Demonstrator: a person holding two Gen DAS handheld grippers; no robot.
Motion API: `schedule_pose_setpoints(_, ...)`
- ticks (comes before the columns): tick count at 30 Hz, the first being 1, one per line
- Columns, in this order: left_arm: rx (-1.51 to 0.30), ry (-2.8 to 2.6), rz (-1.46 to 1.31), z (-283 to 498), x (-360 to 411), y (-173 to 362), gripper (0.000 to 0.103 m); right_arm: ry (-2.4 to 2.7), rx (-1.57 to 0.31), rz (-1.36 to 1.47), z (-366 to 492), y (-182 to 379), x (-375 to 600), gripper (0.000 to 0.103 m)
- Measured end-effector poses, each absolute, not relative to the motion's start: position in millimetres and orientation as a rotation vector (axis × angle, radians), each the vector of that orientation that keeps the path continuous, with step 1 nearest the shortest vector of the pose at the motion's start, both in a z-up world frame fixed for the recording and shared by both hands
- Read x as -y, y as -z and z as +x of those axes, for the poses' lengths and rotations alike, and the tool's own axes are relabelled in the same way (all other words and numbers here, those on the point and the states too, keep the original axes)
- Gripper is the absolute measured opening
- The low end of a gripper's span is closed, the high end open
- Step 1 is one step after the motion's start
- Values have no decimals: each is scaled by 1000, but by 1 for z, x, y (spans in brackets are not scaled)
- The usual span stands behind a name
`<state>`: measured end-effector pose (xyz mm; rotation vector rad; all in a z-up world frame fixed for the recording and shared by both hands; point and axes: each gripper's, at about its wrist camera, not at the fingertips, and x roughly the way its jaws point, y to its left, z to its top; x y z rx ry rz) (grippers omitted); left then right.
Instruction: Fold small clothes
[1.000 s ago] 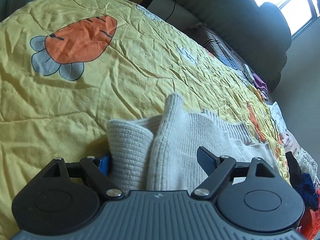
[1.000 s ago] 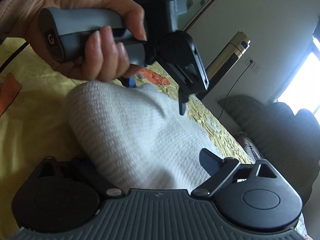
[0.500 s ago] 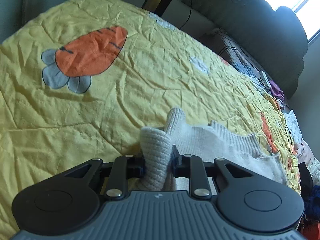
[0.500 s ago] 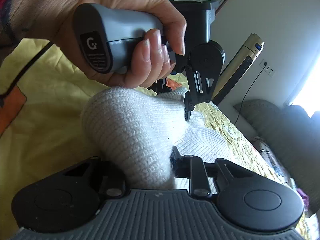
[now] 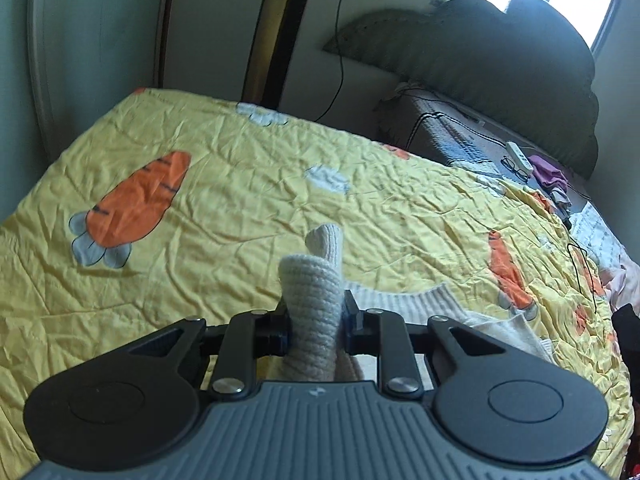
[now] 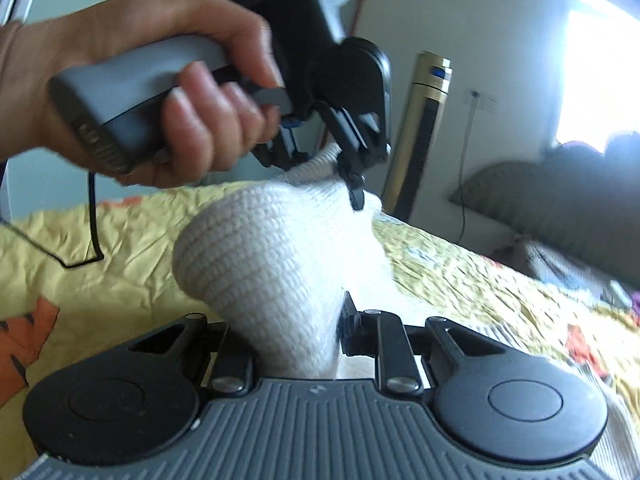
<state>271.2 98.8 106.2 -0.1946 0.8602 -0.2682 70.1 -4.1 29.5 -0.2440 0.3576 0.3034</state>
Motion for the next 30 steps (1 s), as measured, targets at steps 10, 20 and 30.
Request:
schedule_pose_setpoints(10,-810,258,-35,253,-25,-125,22,-290,-371,-95,57,-32,61,23)
schedule_pose_setpoints(20,-794,292,5,243,25,-132,22,-270,-377,26,39,-27,102,23)
schedule_pose_setpoints(30,-789,342,63,233,88,-125,22,-221,-374,86,23,-24,139,23)
